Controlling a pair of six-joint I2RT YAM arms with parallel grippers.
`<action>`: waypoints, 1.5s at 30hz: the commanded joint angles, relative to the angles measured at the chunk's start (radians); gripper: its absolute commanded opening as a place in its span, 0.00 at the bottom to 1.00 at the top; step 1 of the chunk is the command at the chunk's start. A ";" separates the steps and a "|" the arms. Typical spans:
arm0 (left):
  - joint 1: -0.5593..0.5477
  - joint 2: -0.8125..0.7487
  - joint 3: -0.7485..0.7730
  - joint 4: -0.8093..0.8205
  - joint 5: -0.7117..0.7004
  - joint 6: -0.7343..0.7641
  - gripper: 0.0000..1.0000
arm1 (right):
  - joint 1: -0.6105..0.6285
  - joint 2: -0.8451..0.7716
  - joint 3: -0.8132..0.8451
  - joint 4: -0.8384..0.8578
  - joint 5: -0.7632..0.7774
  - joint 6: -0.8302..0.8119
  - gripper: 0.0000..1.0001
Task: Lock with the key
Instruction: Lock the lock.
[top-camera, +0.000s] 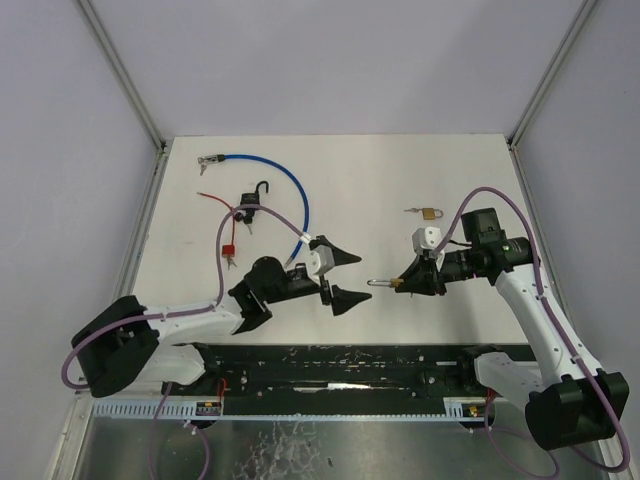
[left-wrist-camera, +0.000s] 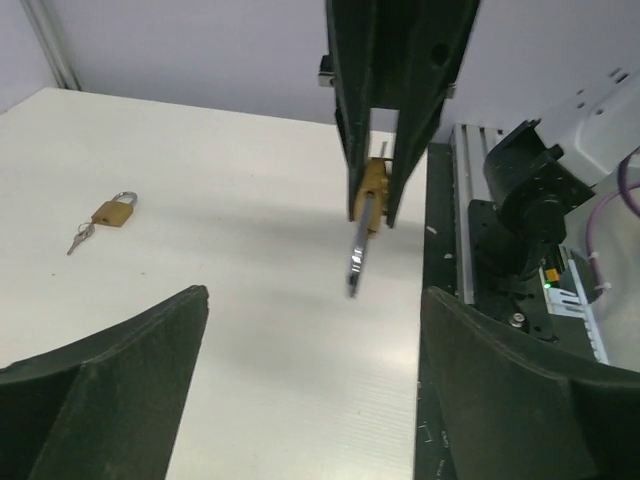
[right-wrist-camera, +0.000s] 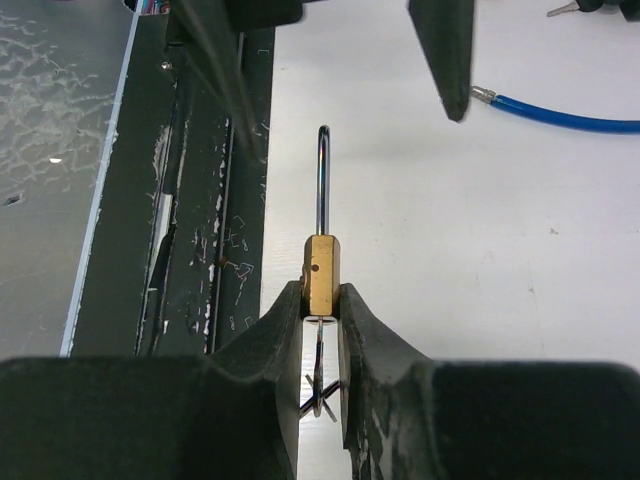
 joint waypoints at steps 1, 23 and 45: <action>0.057 0.088 0.101 -0.060 0.176 -0.017 0.79 | -0.006 0.008 0.049 -0.056 -0.004 -0.082 0.00; 0.060 0.248 0.307 -0.247 0.332 -0.016 0.38 | -0.005 0.039 0.054 -0.073 0.012 -0.095 0.00; 0.085 0.183 0.041 0.176 0.245 -0.143 0.00 | -0.062 -0.005 0.099 -0.066 0.001 0.007 0.78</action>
